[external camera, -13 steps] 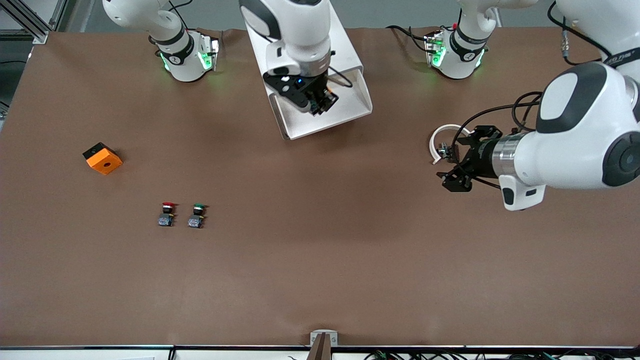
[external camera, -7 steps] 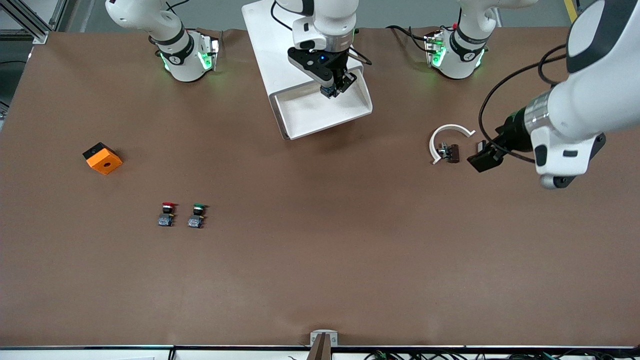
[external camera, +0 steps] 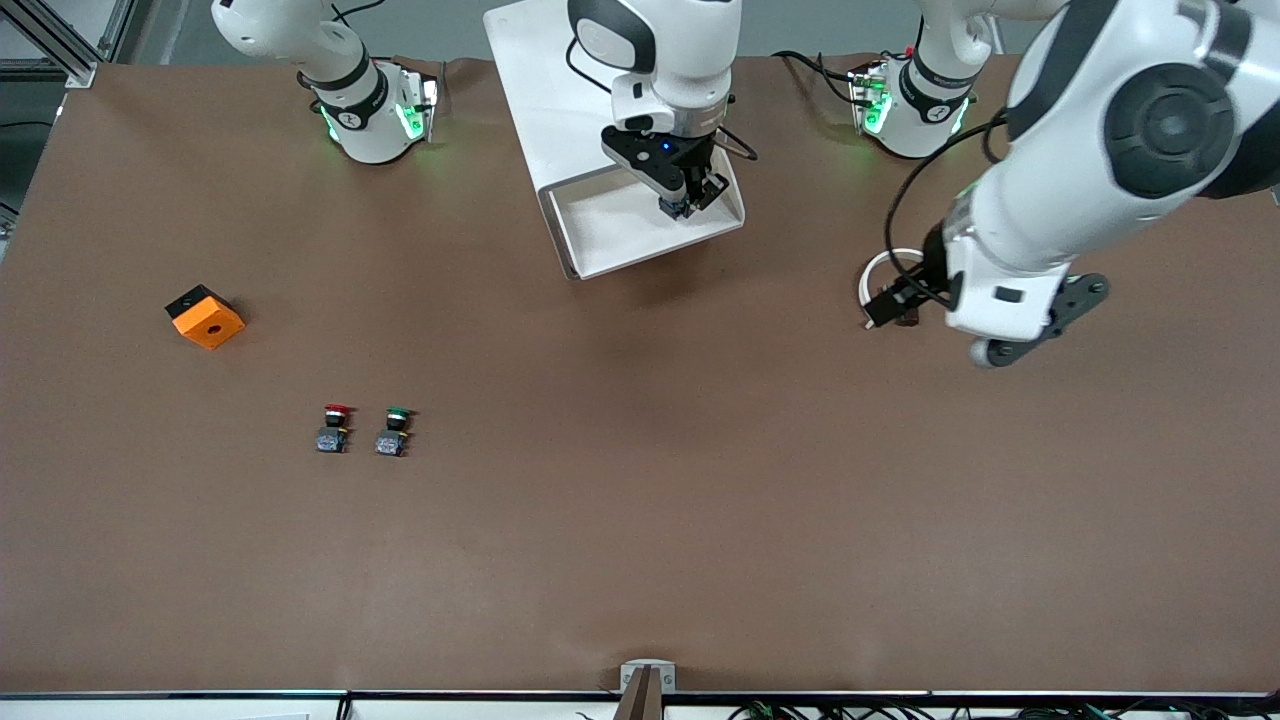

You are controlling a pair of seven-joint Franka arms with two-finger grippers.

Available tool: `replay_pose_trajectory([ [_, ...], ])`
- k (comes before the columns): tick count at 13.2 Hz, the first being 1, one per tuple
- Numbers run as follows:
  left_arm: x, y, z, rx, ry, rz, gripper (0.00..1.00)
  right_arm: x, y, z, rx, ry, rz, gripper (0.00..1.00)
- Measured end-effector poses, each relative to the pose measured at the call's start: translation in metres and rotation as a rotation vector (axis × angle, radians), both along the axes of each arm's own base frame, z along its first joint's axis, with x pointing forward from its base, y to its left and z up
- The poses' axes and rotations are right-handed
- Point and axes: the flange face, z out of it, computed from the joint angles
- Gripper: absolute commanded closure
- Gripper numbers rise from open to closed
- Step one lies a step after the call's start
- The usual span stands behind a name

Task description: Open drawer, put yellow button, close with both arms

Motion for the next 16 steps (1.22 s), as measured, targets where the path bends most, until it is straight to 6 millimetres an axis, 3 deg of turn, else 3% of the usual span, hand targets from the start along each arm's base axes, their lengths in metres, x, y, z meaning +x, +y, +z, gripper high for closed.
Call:
replay_pose_trajectory([
  [3,-0.001,-0.019,-0.004,-0.022,-0.031,-0.056,0.0,-0.002,0.004,-0.007,-0.004,0.0,0.0,1.0],
  [10,0.003,-0.024,-0.016,-0.021,-0.036,-0.16,0.0,0.002,0.002,-0.006,-0.003,-0.004,-0.014,1.0],
  [11,0.003,-0.027,-0.018,-0.016,-0.036,-0.165,0.0,0.002,0.001,-0.006,-0.004,-0.005,-0.016,0.77],
  [12,0.003,-0.029,-0.019,-0.015,-0.035,-0.169,0.0,0.003,0.001,-0.006,-0.004,-0.006,-0.018,0.23],
  [13,0.002,-0.03,-0.019,-0.015,-0.035,-0.171,0.0,0.004,0.0,-0.006,-0.004,-0.007,-0.021,0.0],
  [16,0.003,-0.029,-0.019,-0.014,-0.036,-0.169,0.0,0.006,-0.001,-0.005,-0.005,-0.01,-0.028,0.0],
])
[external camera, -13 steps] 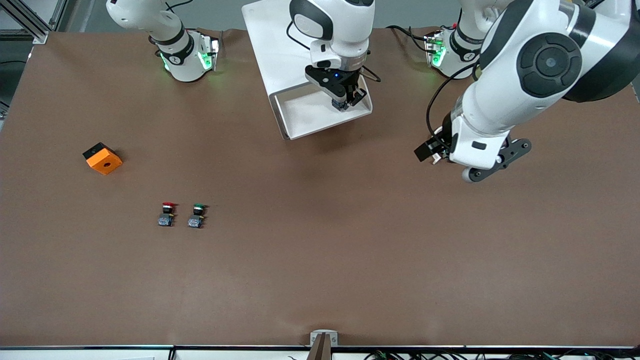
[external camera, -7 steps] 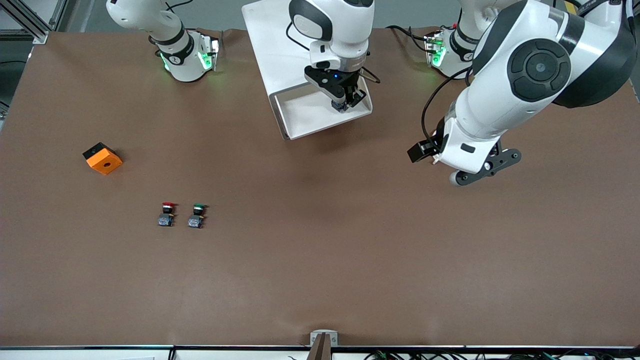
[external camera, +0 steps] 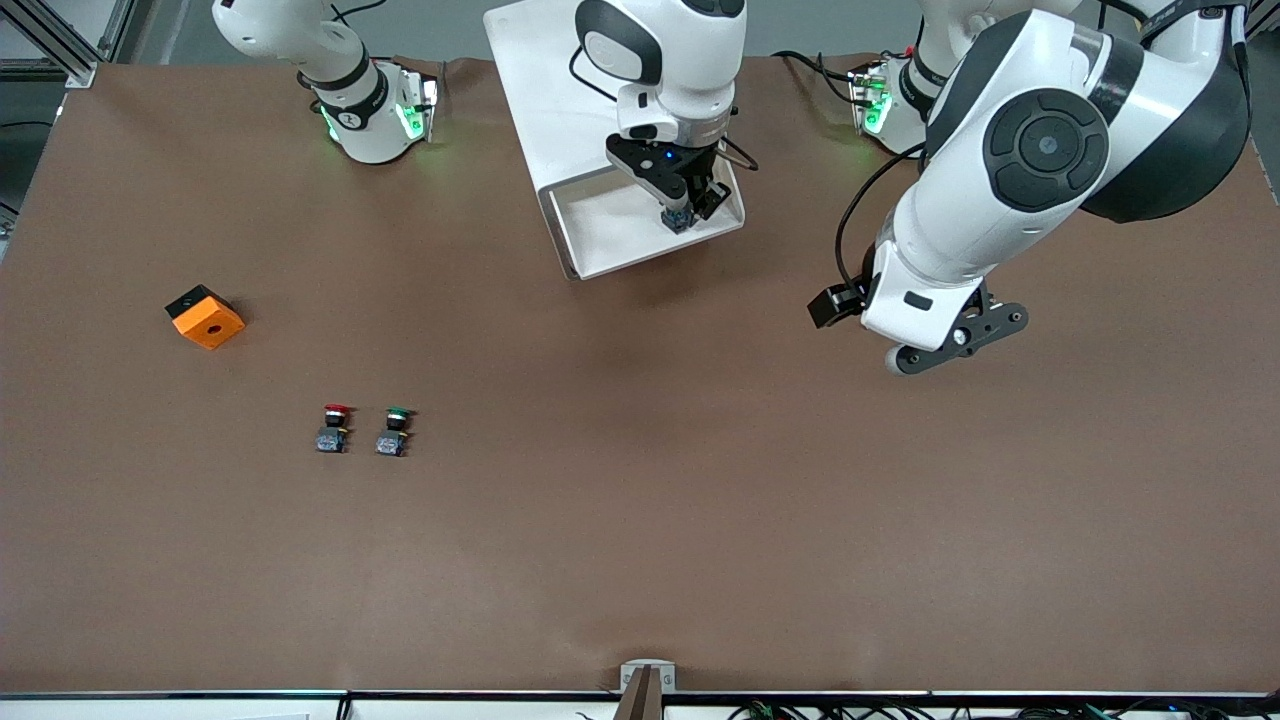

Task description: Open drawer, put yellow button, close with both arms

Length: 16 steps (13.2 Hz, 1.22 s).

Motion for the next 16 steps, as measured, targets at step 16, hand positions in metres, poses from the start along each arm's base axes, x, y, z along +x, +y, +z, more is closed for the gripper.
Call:
replay_pose_trajectory([
  [16,-0.051,-0.133,-0.168,-0.065,0.034,-0.201,0.0,0.139,-0.174,0.161,-0.06,0.081,0.257,0.0],
])
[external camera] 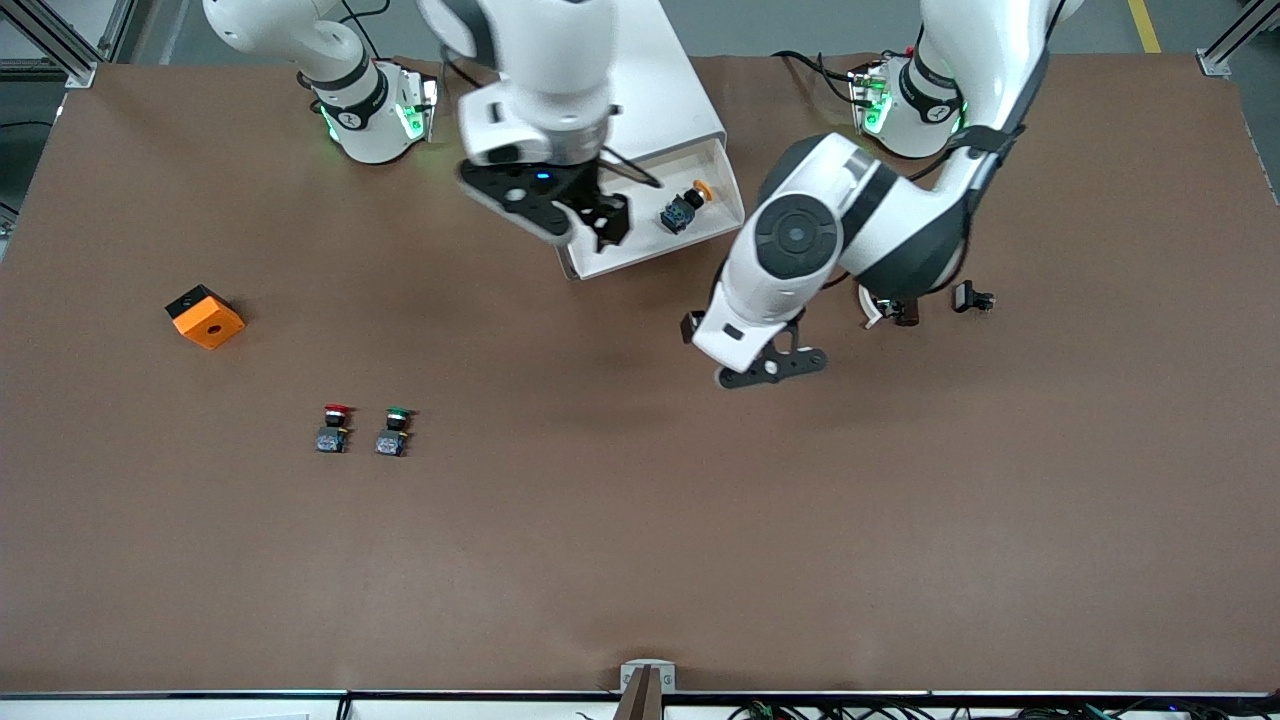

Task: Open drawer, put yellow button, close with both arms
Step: 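Withdraw the right gripper while the left gripper pushes the drawer front, then push the drawer fully into the cabinet with the left gripper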

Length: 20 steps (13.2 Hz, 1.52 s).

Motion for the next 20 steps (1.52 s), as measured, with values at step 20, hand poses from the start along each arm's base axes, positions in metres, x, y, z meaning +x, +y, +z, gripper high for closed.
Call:
replay_pose_trajectory([
  [20,-0.152,-0.101,-0.021,-0.142,0.302,-0.152,0.0,0.106,-0.416,0.021,0.103,0.238,0.39,0.0],
])
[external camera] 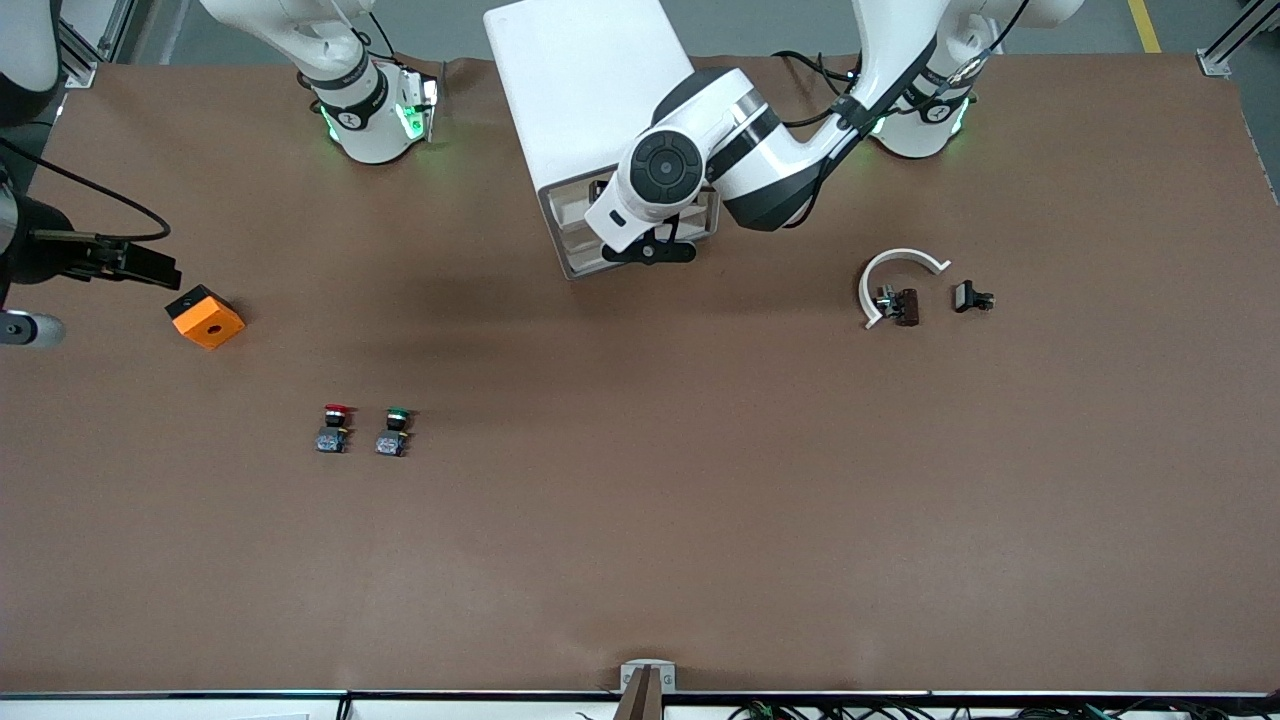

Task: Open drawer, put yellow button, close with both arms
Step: 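Push the drawer fully into the cabinet with the left gripper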

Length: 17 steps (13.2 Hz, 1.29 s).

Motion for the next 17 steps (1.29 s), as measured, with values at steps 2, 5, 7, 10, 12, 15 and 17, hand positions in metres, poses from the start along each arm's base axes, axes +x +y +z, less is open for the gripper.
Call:
replay_pose_trajectory([
  [2,-0.002,0.0,-0.001,-0.002,0.009,0.003,0.0,0.001,0.002,-0.002,0.002,0.002,0.009,0.0],
  [5,-0.005,-0.001,-0.003,-0.013,0.048,0.023,0.0,0.001,0.003,-0.001,0.004,-0.001,0.019,0.0],
  [7,-0.005,0.001,-0.005,-0.019,0.072,0.04,0.0,0.001,-0.005,0.001,0.013,-0.003,0.053,0.0],
  [10,-0.005,0.002,-0.007,-0.028,0.098,0.06,0.0,-0.002,-0.034,0.011,0.021,-0.019,0.044,0.0],
  [12,-0.005,0.002,-0.008,-0.034,0.109,0.07,0.0,-0.005,-0.041,0.021,0.022,-0.027,0.036,0.0],
  [15,-0.003,0.0,-0.008,-0.058,0.132,0.1,0.0,-0.019,-0.038,0.046,0.025,-0.055,0.038,0.0],
  [17,-0.003,-0.002,-0.007,-0.074,0.144,0.117,0.0,-0.032,-0.042,0.063,0.025,-0.073,0.027,0.0],
])
